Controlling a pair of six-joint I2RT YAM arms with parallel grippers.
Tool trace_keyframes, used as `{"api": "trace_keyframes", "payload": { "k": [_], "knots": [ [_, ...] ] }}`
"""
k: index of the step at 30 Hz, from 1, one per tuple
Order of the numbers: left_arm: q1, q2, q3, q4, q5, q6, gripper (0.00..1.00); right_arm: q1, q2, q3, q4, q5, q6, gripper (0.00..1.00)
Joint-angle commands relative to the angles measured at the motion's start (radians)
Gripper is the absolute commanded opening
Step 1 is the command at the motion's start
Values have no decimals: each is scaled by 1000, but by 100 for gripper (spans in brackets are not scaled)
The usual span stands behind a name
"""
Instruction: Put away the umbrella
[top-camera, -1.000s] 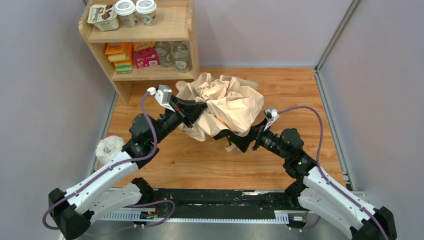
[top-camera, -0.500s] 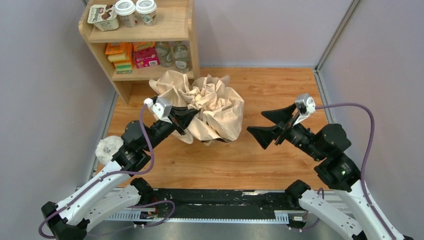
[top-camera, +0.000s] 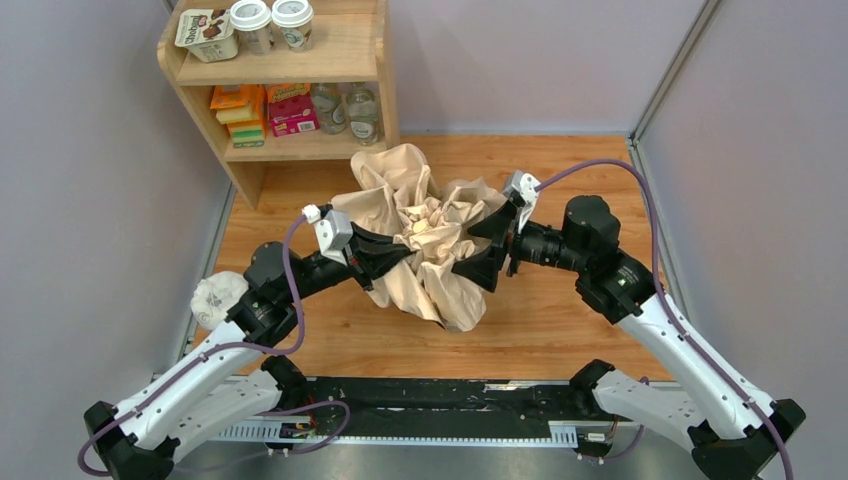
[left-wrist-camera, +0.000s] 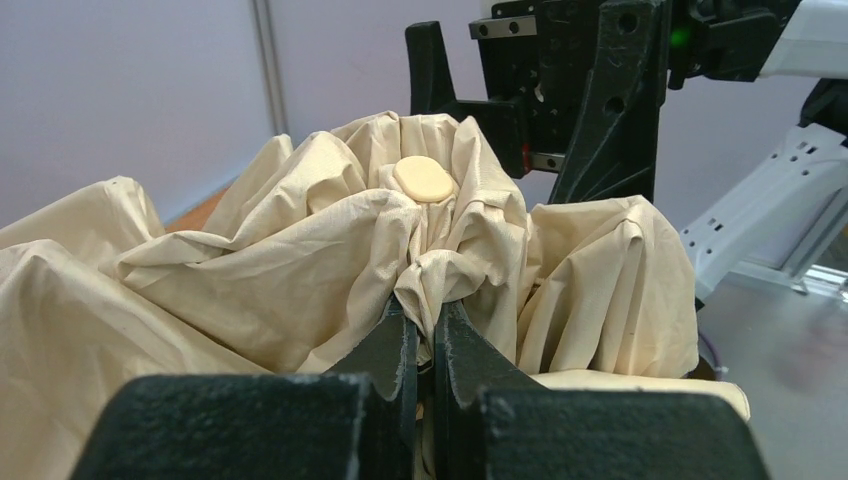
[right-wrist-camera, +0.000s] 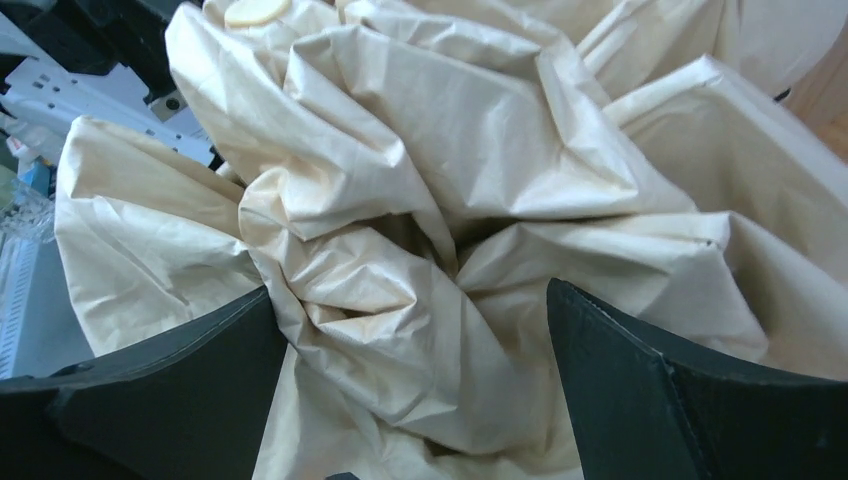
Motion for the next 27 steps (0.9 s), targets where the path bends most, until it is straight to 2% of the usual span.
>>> {"api": "trace_keyframes", "payload": {
  "k": [1,2,4,7,10,12,15,18,20,27],
  "knots": [
    [2,27,24,209,92,-110,0,22,1,12,149,115,55,100],
    [2,41,24,224,103,-134,0,24,18,26,157,182,100,100],
    [2,82,-1,342,153,-228,0,31,72,49,174,189,158,100],
    [2,138,-68,601,223,-404,0,70,147,76,140,281,129,100],
    [2,156,-97,689,235,-461,0,73,170,128,33,290,57,100],
    [2,156,-97,677,224,-448,0,73,147,170,-68,313,-1,100],
    [2,121,-96,573,188,-396,0,73,77,224,-217,423,-35,100],
    [2,74,-85,430,96,-310,0,71,-11,235,-340,514,-41,100],
    [4,54,-87,395,65,-282,0,71,-54,238,-395,571,-12,100],
    [5,37,-90,376,74,-290,0,71,-174,213,-412,491,27,100]
  ]
}}
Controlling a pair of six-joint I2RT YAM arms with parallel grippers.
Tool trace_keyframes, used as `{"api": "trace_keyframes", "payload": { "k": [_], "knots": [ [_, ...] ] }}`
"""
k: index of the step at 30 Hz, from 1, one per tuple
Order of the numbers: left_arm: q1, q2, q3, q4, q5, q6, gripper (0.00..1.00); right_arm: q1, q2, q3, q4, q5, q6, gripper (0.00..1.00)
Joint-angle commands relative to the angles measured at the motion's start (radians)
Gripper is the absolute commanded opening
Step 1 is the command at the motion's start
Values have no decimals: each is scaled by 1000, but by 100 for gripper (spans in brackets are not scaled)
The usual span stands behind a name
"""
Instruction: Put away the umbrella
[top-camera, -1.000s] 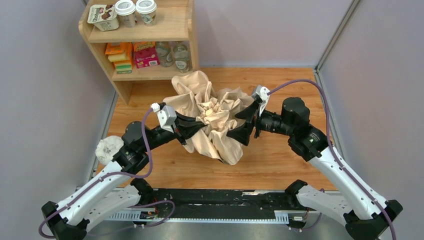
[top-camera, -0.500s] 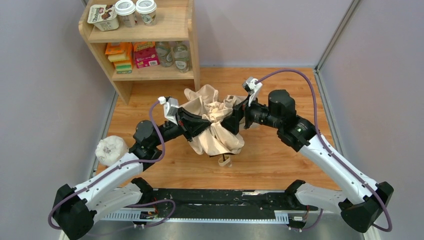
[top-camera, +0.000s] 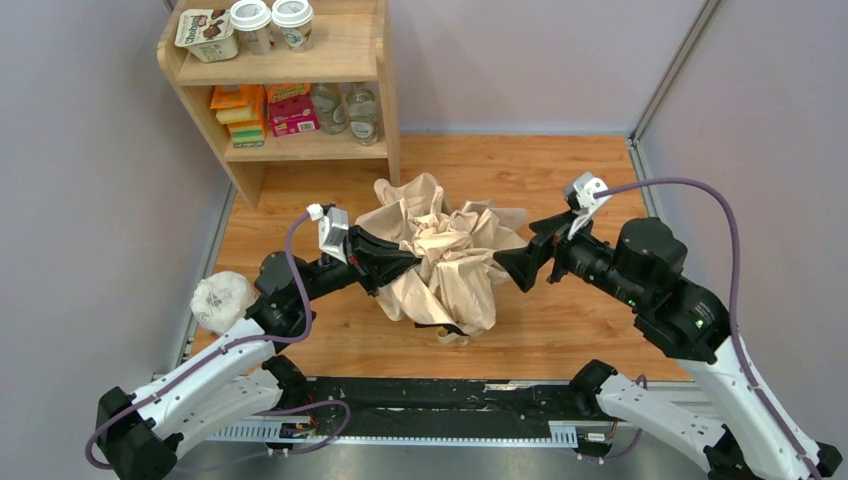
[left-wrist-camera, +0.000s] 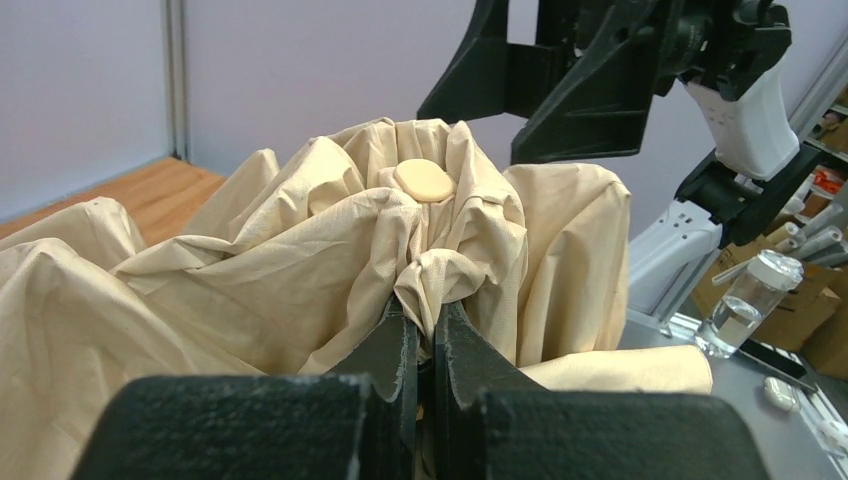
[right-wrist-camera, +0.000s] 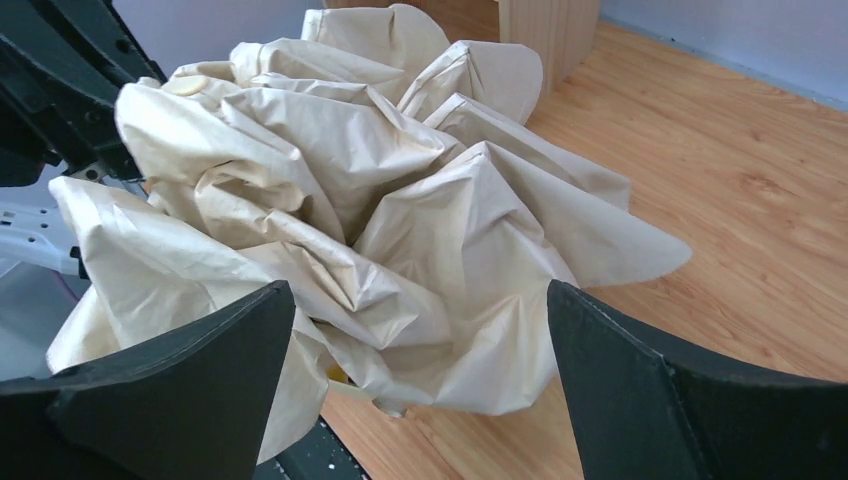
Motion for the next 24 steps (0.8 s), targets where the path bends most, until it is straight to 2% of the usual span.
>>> {"api": "trace_keyframes", "payload": {
  "k": [1,5,10,14,20,24],
  "knots": [
    [-1,-24,45,51,-2,16,0,-3,-38,10,-23,-54,-4,100],
    [1,-49,44,52,-2,6,0,-3,-46,7,-37,-100,-18,100],
    [4,-54,21,145,34,-47,0,-3,-32,-40,-22,-297,-33,100],
    [4,-11,15,268,120,-124,0,-3,-36,-124,125,-358,-30,100],
    [4,100,52,450,295,-260,0,-3,54,-166,359,-461,-18,100],
    [4,192,75,601,369,-383,0,-1,154,-157,527,-655,42,100]
  ]
}}
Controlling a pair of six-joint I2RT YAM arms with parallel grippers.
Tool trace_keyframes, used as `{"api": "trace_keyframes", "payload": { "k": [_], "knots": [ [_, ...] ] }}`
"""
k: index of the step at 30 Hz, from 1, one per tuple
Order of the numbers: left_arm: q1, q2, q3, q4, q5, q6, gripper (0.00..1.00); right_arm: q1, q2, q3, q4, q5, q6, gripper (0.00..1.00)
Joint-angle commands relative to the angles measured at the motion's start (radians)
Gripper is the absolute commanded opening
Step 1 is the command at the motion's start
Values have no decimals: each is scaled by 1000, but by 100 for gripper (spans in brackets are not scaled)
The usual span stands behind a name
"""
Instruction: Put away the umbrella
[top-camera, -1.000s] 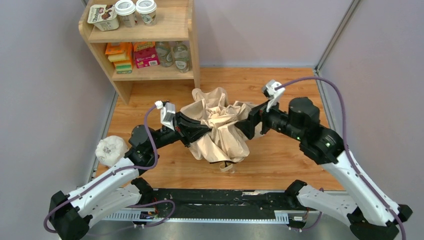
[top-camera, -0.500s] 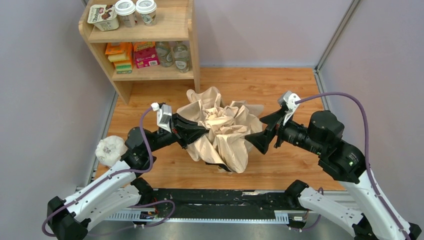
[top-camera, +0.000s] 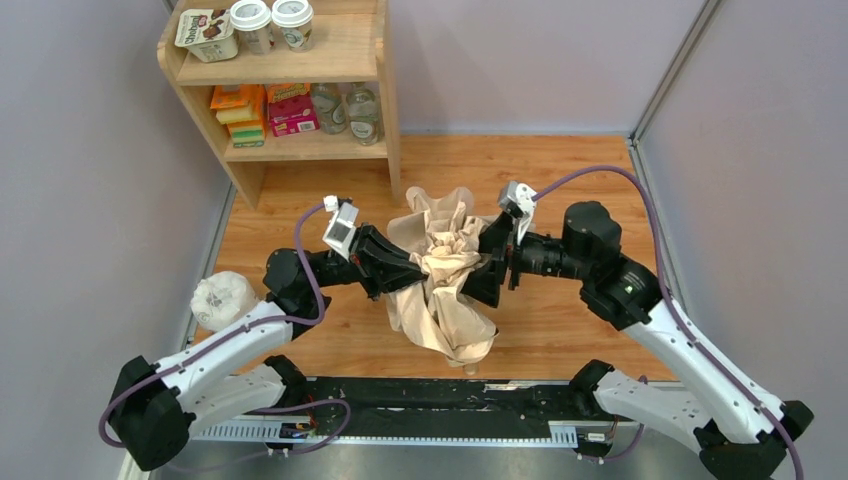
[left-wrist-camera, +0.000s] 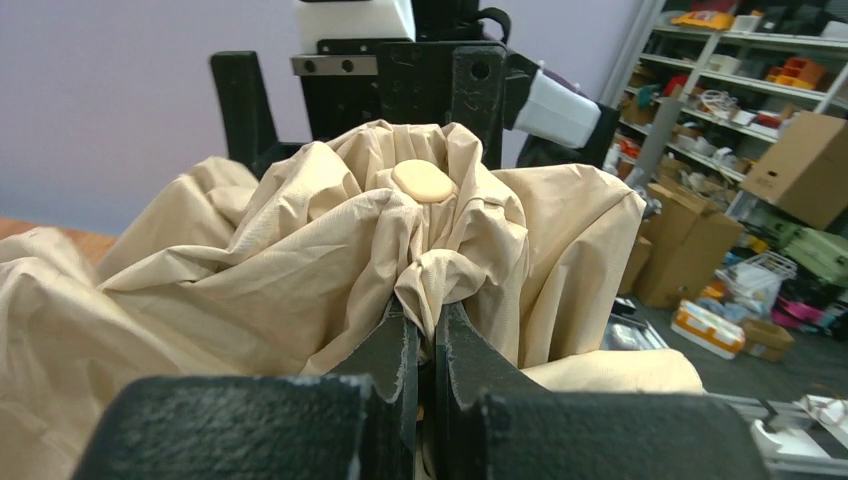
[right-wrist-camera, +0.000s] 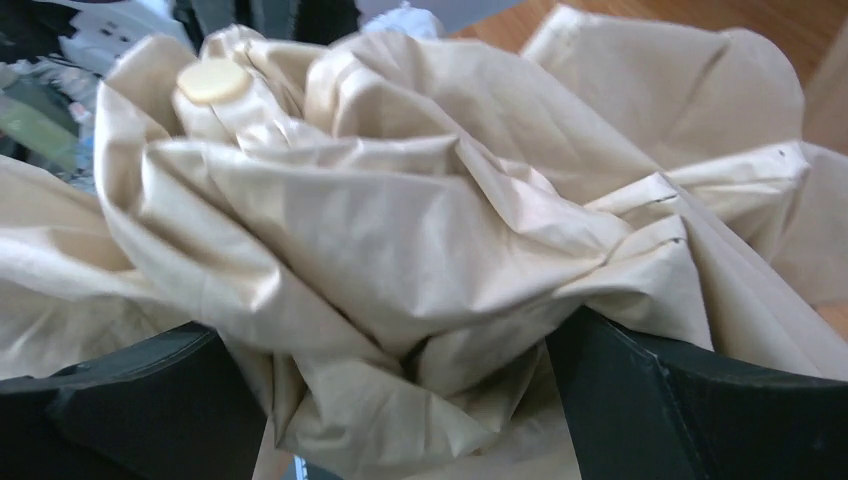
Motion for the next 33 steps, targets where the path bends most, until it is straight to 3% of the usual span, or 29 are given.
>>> {"api": "trace_keyframes", "payload": {
  "k": [1,6,11,14,16,20,26,30,33],
  "knots": [
    [2,88,71,372,125,-205,0,-1,101,25,257,-230,54,100],
    [-24,150,102,453,142,-229,0,15,193,-5,416,-383,143,100],
    [-70,171,119,439,91,-145,0,73,230,-39,597,-359,221,100],
    [-78,160,119,390,44,-82,0,102,213,-94,793,-347,344,100],
    [-81,139,114,335,9,-22,0,125,195,-101,814,-315,345,98],
    [-87,93,113,208,-48,110,0,150,204,-90,817,-334,393,75],
    [-90,102,136,155,-50,153,0,174,211,-99,878,-345,455,49],
    [-90,117,160,142,-47,149,0,180,208,-119,932,-382,501,0],
    [-90,114,183,91,-51,156,0,180,179,-143,923,-379,496,0]
  ]
}}
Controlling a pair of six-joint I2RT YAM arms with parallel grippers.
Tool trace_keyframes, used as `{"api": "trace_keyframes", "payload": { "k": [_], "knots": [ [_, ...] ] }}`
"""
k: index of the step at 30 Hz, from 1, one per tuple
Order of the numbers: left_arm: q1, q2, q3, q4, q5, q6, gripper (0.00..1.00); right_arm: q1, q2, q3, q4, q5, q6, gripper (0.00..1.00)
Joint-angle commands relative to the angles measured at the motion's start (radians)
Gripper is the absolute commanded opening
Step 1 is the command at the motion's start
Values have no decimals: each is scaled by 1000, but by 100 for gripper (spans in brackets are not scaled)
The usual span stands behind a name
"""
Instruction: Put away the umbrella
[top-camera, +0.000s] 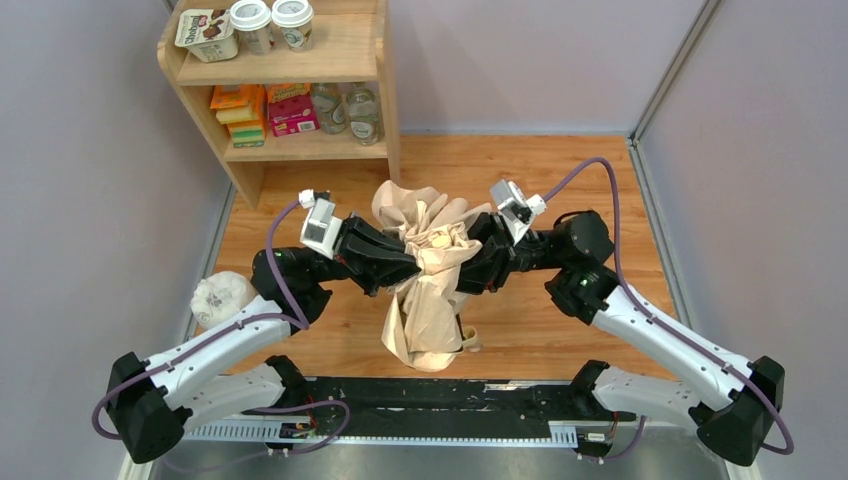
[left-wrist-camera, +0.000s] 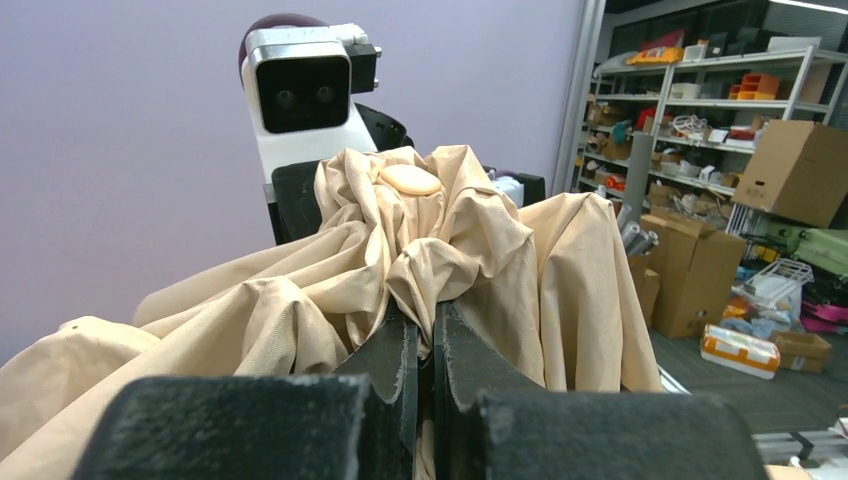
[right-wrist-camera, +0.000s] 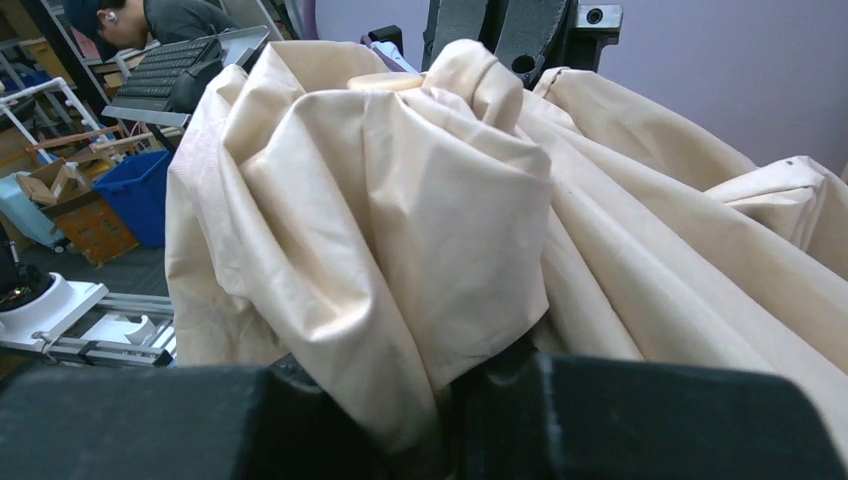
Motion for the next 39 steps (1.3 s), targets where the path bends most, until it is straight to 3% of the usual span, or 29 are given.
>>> {"api": "trace_keyframes", "payload": {
  "k": [1,3,5,8,9,11,13,15,18,20,24,34,35,38,39],
  "knots": [
    [-15,45,56,-84,-8,159,0,62,-4,-39,2,-14,132,0],
    [-15,27,65,-150,-66,166,6,59,-36,-51,-72,28,91,0],
    [-11,-25,82,-295,-139,209,45,53,-87,-53,-206,154,8,0],
    [-4,-158,94,-577,-287,266,61,47,-174,-85,-340,371,-79,0],
    [-3,-183,96,-627,-372,298,64,41,-205,-102,-360,421,-93,0],
    [-3,-258,146,-925,-560,340,64,33,-254,-117,-414,553,-128,0],
    [-3,-304,214,-1156,-766,340,65,31,-306,-137,-443,685,-141,0],
    [-1,-327,260,-1304,-882,335,65,31,-332,-154,-449,769,-161,0],
    [-1,-328,301,-1423,-954,325,63,31,-351,-149,-469,915,-188,0],
    [-1,-317,323,-1434,-883,328,59,31,-346,-113,-532,1022,-204,0],
    [-1,-233,337,-1405,-673,210,60,31,-316,-81,-552,1139,-242,0],
    [-1,59,375,-1416,-533,101,58,31,-279,-42,-563,1190,-282,0],
    [2,62,374,-1416,-526,105,55,33,-285,-41,-568,1190,-282,0],
    [41,70,346,-1381,-398,176,22,30,-317,-30,-607,1158,-309,0],
    [58,68,314,-1368,-279,211,9,30,-335,-30,-624,1123,-332,0]
  ]
}}
